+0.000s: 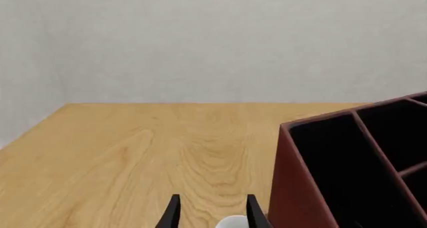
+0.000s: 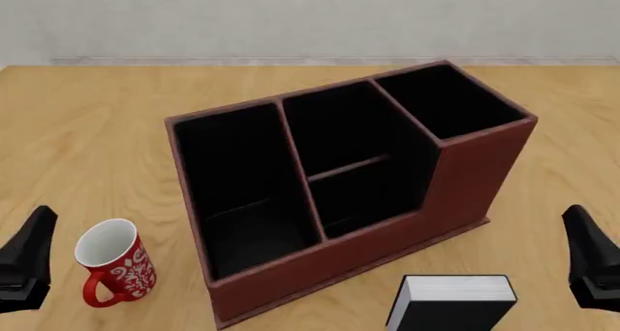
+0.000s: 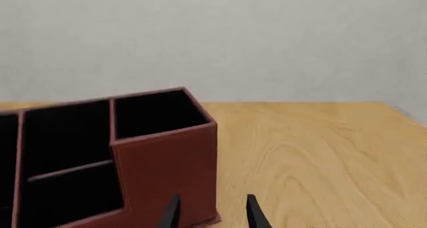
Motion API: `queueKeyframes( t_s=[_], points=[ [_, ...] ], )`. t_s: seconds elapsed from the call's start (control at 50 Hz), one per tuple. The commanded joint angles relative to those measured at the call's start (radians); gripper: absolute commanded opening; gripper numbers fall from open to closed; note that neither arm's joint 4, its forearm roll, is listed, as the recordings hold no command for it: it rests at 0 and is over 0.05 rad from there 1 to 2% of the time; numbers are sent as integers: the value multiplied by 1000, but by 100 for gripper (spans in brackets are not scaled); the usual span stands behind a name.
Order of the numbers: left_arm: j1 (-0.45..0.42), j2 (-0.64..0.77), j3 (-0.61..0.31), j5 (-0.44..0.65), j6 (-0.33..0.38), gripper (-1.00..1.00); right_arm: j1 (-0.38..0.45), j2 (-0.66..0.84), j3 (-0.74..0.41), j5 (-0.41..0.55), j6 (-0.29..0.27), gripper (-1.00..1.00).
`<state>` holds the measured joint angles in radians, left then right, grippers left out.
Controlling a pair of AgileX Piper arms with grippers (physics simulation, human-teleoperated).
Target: Pick up the book and place it in the right compartment of the caddy.
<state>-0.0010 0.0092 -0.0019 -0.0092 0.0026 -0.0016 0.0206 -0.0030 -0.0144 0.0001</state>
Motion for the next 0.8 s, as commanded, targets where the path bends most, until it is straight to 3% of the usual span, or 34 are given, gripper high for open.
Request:
queueKeyframes(
  t_s=[0.02,0.32,0.38,0.56,0.8],
  points=[
    [-9,-6,-8,21,-4,100,12,-11,-32,71,-41,100],
    [-3,-8,-14,35,20,100,58,6,-287,422,-217,100],
    [1,-8,-19,38,15,100,58,20,-328,465,-229,100],
    [8,-8,-19,37,20,100,103,125,-495,632,-340,100],
    [-2,-8,-4,49,3,100,187,280,-659,838,-419,100]
  ],
)
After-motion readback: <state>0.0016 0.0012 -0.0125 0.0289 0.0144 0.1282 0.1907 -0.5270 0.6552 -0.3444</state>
